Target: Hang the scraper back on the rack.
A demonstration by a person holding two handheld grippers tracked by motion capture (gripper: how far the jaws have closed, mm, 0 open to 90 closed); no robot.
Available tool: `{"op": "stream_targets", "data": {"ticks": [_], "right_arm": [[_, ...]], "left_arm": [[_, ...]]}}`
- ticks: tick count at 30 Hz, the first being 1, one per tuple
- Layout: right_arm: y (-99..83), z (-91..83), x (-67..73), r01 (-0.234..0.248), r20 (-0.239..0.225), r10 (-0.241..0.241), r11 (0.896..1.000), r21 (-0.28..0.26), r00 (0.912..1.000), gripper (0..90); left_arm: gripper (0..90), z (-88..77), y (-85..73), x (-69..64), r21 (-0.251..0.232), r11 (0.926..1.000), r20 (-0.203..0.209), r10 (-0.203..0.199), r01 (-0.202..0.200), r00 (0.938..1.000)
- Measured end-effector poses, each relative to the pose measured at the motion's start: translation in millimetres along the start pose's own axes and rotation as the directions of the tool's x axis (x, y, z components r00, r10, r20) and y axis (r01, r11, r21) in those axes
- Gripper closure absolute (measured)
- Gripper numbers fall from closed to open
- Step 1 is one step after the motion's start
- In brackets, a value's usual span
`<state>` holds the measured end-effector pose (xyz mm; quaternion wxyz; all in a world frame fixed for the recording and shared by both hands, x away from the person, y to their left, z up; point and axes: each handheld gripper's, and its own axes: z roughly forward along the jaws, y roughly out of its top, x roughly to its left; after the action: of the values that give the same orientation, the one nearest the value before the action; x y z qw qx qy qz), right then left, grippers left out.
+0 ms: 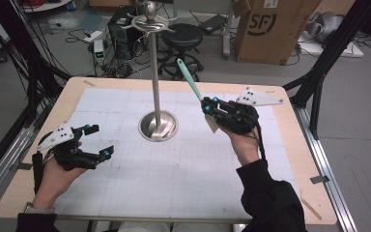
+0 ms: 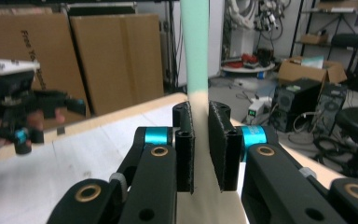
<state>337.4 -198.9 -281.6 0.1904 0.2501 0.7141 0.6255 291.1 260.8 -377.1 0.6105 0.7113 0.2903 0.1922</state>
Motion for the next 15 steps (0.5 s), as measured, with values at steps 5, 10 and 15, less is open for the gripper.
{"op": "stream_targets", "data": {"ticks": [5,10,15], "right_arm": [[18.3,6.9,-4.0,-0.006,0.0,0.006,0.999,-0.034,1.0,81.2],[31.1,10.5,-7.8,-0.017,0.005,0.018,0.998,-0.064,0.9998,81.2],[38.1,14.1,-12.7,-0.03,-0.018,0.028,0.995,-0.094,0.9994,81.2]], "left_arm": [[1.7,-1.4,-0.6,-0.2,0.0,1.0,-0.002,-0.003,0.003,1.0],[1.7,-2.6,-1.5,-0.3,0.001,1.0,-0.004,-0.003,0.003,1.0],[1.7,-4.5,-2.6,-0.7,-0.006,1.0,-0.001,0.005,-0.005,1.0]]}}
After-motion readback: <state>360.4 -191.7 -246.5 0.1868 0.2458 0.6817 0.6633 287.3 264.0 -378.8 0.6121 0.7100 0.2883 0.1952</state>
